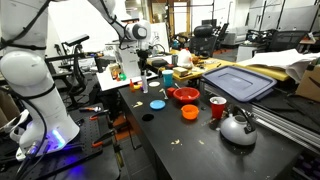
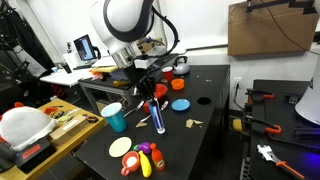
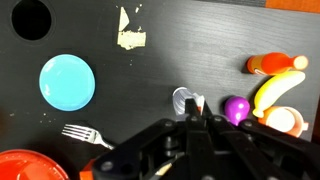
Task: Move the tube of toothpaste to the left
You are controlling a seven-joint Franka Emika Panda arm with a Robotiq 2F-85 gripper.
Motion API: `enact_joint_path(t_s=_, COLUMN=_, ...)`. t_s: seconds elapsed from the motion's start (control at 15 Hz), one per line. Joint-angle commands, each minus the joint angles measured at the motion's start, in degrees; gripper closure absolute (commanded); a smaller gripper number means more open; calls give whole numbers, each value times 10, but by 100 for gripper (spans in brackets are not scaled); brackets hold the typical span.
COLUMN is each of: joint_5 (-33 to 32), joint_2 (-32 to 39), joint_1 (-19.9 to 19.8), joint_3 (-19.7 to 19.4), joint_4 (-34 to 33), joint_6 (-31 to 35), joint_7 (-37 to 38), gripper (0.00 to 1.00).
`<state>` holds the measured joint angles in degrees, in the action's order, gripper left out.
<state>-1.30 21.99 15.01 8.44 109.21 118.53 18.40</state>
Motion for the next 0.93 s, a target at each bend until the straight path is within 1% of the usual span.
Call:
enact_joint_path(t_s=0.0, joint_5=-3, joint_2=1, joint_1=7, joint_3=-4, joint_4=1, joint_6=5, joint_7=17, gripper=99)
enact_joint_path(t_s=0.73, joint_5=-2, joint_2=12, joint_1=12, joint_3=-4, joint_4=-3, joint_6=4, joint_7=17, gripper=99)
enact_joint_path(t_s=0.8, joint_5=-2, joint_2=12, joint_1=13, joint_3=-4, joint_4=-3, joint_6=4, joint_7=18, gripper=71)
enact_joint_path(t_s=0.87, joint_5=-3, joint_2=13, joint_1=13, joint_3=-5, joint_4=-3, joint_6=4, joint_7=19, gripper=70)
